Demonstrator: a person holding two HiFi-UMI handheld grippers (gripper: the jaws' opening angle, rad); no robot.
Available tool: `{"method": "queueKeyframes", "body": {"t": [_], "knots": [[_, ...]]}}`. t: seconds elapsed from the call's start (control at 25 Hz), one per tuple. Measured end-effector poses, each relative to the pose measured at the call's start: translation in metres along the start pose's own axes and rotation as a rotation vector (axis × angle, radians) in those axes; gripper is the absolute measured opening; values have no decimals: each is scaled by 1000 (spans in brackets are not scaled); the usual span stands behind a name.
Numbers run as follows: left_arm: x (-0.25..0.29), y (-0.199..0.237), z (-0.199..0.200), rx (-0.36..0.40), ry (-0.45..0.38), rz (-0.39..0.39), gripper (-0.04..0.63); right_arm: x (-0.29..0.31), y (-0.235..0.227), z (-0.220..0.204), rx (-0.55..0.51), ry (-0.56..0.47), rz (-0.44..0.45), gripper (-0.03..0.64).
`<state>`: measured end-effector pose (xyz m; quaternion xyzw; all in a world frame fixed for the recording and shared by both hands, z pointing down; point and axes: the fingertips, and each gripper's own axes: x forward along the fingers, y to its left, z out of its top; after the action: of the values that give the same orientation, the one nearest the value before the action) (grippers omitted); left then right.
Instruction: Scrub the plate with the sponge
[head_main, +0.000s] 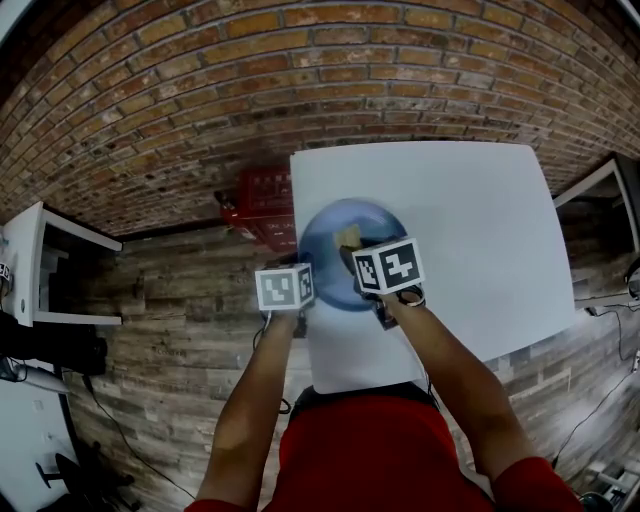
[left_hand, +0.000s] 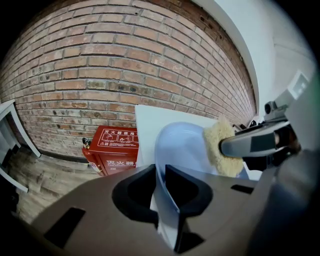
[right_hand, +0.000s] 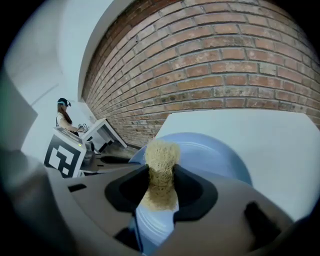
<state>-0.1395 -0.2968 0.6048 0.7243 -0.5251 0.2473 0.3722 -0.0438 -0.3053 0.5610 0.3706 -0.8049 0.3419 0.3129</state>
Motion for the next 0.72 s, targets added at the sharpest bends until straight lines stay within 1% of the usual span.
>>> {"method": "queueKeyframes", "body": {"t": [0.16, 0.36, 0.52, 0.72], "knots": [[0, -1, 0, -2, -3, -1, 66, 18, 34, -7, -26, 32, 45, 153], [0, -1, 0, -1, -3, 0, 66, 29, 44, -18, -40, 55, 46, 153], [0, 0, 0, 3, -2, 1, 66, 26, 34, -18, -44, 61, 25, 153], [0, 2, -1, 12, 1, -2, 66, 6, -8, -24, -15, 56, -49, 153]]}}
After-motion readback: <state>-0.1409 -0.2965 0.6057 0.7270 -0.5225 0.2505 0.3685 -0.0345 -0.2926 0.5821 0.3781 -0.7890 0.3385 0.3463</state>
